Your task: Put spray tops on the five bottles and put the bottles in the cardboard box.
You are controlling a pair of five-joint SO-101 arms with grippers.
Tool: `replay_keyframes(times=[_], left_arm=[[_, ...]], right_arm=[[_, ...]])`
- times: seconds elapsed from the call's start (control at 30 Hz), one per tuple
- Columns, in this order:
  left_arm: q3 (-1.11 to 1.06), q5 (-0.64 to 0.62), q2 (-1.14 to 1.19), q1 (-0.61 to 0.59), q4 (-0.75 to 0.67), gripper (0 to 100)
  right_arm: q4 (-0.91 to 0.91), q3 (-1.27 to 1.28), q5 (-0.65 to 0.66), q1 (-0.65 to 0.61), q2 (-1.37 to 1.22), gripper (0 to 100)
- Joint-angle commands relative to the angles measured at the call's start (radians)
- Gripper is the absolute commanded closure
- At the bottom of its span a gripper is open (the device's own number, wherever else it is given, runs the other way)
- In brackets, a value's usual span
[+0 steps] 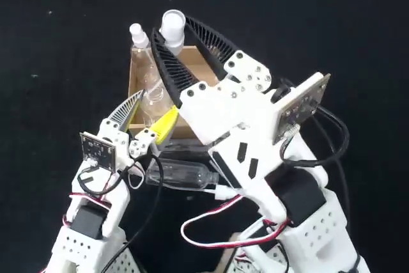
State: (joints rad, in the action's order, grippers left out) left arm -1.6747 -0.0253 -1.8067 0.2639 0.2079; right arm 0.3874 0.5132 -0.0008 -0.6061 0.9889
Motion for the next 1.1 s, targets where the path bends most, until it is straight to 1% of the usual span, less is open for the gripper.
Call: replay_keyframes(times=[0.0,0.1,0.3,0.8,0.97,1.07], left_arm=[[-0.024,0.011,-0.017,0.005,-0.021,97],[-0.024,0.011,-0.017,0.005,-0.02,97],[-0.024,0.011,-0.017,0.005,-0.02,97],[-0.024,0.011,-0.017,0.005,-0.02,97],[-0.024,0.011,-0.017,0.005,-0.02,97],[-0.024,0.011,-0.017,0.005,-0.02,97]], right_arm=[[-0.041,-0.045,0.006,0.066,-0.056,98.7],[-0.057,-0.048,0.006,0.086,-0.067,98.7],[-0.051,-0.045,0.006,0.057,-0.071,98.7],[-0.051,0.013,0.006,0.057,-0.068,98.7],[-0.046,0.018,0.006,0.008,-0.07,98.7],[-0.051,0.018,0.006,0.011,-0.067,98.7]])
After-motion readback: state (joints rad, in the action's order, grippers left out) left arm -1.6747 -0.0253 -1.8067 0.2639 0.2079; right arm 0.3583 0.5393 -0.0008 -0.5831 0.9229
